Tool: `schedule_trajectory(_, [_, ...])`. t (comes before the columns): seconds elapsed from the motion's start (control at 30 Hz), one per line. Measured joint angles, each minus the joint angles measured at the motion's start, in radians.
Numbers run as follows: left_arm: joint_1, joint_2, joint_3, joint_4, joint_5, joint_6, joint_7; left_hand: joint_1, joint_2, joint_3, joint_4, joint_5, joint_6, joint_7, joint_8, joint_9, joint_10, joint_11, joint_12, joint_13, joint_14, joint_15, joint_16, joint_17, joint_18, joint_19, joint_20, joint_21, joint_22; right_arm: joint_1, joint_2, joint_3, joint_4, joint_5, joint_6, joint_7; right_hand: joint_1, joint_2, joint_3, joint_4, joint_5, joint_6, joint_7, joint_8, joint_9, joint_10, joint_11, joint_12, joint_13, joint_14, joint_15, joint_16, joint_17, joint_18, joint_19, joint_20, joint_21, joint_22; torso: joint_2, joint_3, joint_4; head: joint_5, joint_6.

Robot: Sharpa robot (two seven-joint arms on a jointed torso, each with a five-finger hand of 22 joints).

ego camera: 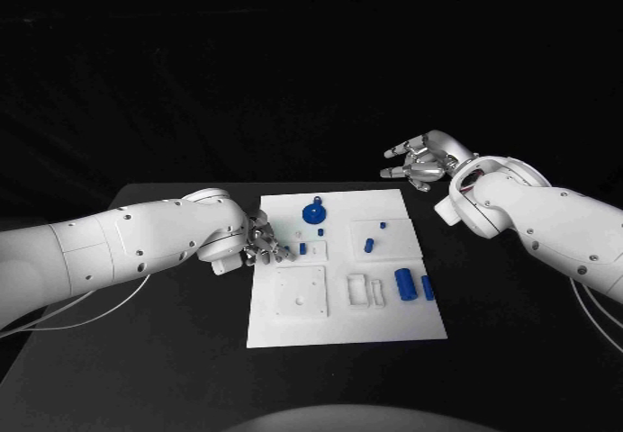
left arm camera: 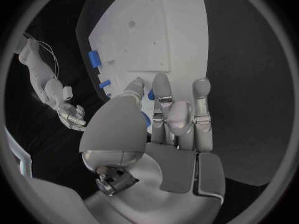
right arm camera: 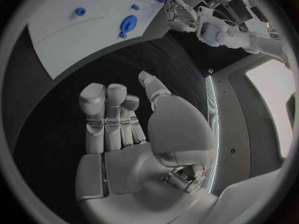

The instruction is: Assemble the parts on the task board

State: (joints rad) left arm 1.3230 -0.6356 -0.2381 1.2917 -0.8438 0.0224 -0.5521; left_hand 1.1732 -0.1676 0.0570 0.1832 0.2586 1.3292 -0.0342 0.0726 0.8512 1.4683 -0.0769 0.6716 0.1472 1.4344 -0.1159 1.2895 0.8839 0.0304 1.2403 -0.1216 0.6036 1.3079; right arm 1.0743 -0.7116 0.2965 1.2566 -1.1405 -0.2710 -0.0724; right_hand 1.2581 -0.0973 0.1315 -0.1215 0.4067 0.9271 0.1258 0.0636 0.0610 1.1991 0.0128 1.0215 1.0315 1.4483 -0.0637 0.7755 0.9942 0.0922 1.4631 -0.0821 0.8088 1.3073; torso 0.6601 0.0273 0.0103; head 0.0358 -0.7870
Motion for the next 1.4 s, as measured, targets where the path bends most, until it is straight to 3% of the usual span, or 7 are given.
schedule_trajectory(0.17, [-0.001,-0.026,0.013,0.026,0.000,-0.001,0.000,0.016,0.007,-0.005,-0.008,0.000,0.000,0.000,0.000,0.001,0.000,0.000,-0.011,-0.001,0.000,0.000,-0.012,-0.013,0.000,0.000,0.000,-0.002,0.000,-0.002,-0.002,0.000,0.000,0.000,0.000,0.000,0.000,0.000,0.000,0.000,0.000,-0.001,-0.001,0.000,0.000,0.000,0.000,0.000,0.000,0.000,0.000,0.000,0.000,0.000,0.000,0.000,0.000,0.000,0.000,-0.0002,0.0002,-0.003,0.001])
schedule_trajectory(0.37, [0.000,-0.063,0.056,0.063,0.000,-0.002,0.011,0.082,0.044,-0.014,-0.077,-0.039,-0.102,0.032,-0.004,-0.060,0.000,0.011,-0.135,-0.009,-0.093,0.008,-0.134,-0.182,0.000,-0.039,-0.005,-0.052,0.000,-0.004,-0.003,0.000,-0.001,0.000,0.000,0.000,0.000,0.000,0.000,0.000,0.000,-0.002,-0.002,0.000,0.000,0.000,0.000,0.000,0.000,0.000,0.000,0.000,0.000,0.000,0.000,0.000,0.000,0.000,-0.001,0.0000,0.0005,-0.004,0.003])
schedule_trajectory(0.67, [0.017,-0.101,0.089,0.143,-0.034,-0.076,0.165,0.228,0.099,0.004,-0.211,0.039,-0.182,0.100,-0.008,-0.456,-0.104,0.078,-0.450,-0.074,-0.241,0.063,-0.338,-0.337,0.000,-0.113,0.042,-0.246,-0.096,-0.005,-0.005,0.000,-0.008,0.000,0.000,0.000,0.000,0.000,-0.003,0.003,0.004,-0.002,-0.002,0.000,0.000,0.000,0.000,0.000,-0.002,0.000,0.000,-0.003,-0.001,0.000,0.000,0.000,-0.004,0.000,-0.001,0.0005,0.0000,-0.007,0.013])
schedule_trajectory(0.87, [0.020,-0.075,0.091,0.148,-0.157,-0.226,0.317,0.271,0.116,0.091,-0.247,-0.065,-0.202,0.129,-0.008,-0.586,-0.174,0.122,-0.604,-0.086,-0.244,0.088,-0.455,-0.406,0.009,-0.112,0.065,-0.303,-0.127,-0.005,-0.005,0.000,-0.012,0.000,0.000,0.002,0.000,0.000,-0.006,0.006,0.008,-0.004,-0.003,0.000,0.000,-0.016,-0.006,-0.048,-0.050,0.000,0.000,-0.013,-0.007,0.000,0.000,0.000,-0.012,0.000,0.000,0.0005,-0.0004,-0.010,0.020])
schedule_trajectory(0.97, [0.022,-0.045,0.085,0.121,-0.232,-0.286,0.373,0.280,0.107,0.134,-0.258,-0.073,-0.226,0.128,-0.008,-0.653,-0.215,0.136,-0.608,-0.086,-0.198,0.098,-0.525,-0.444,0.039,-0.098,0.081,-0.310,-0.127,-0.005,-0.005,0.000,-0.012,0.001,-0.001,0.003,0.000,0.000,-0.006,0.006,0.008,-0.005,-0.004,0.000,0.000,-0.035,-0.006,-0.114,-0.122,0.000,0.000,-0.019,-0.010,0.000,0.000,0.000,-0.026,0.000,0.001,0.0006,-0.0006,-0.015,0.023])
schedule_trajectory(1.1, [0.022,-0.006,0.072,0.073,-0.314,-0.337,0.425,0.278,0.087,0.174,-0.273,-0.069,-0.226,0.128,-0.008,-0.713,-0.231,0.141,-0.608,-0.086,-0.149,0.096,-0.565,-0.455,0.040,-0.078,0.081,-0.309,-0.106,-0.005,-0.003,0.000,-0.013,0.004,-0.002,0.006,0.000,0.000,-0.006,0.006,0.008,0.015,-0.012,0.000,0.002,-0.036,-0.007,-0.177,-0.206,-0.004,-0.004,-0.029,-0.017,0.000,0.000,0.000,-0.076,0.000,0.002,0.0010,-0.0012,-0.022,0.027])
schedule_trajectory(1.4, [0.019,0.066,0.038,-0.032,-0.437,-0.374,0.489,0.247,0.051,0.241,-0.296,-0.062,-0.229,0.120,-0.008,-0.773,-0.281,0.149,-0.608,-0.088,-0.110,0.091,-0.366,-0.369,0.055,-0.025,0.071,-0.217,0.000,-0.005,0.001,0.000,-0.014,0.021,-0.023,0.025,-0.009,-0.009,0.049,-0.019,0.012,0.023,-0.017,0.000,0.002,-0.046,0.003,-0.463,-0.523,-0.090,0.014,-0.103,-0.070,0.032,-0.015,0.015,-0.486,-0.081,0.008,-0.0005,-0.0044,-0.021,0.030])
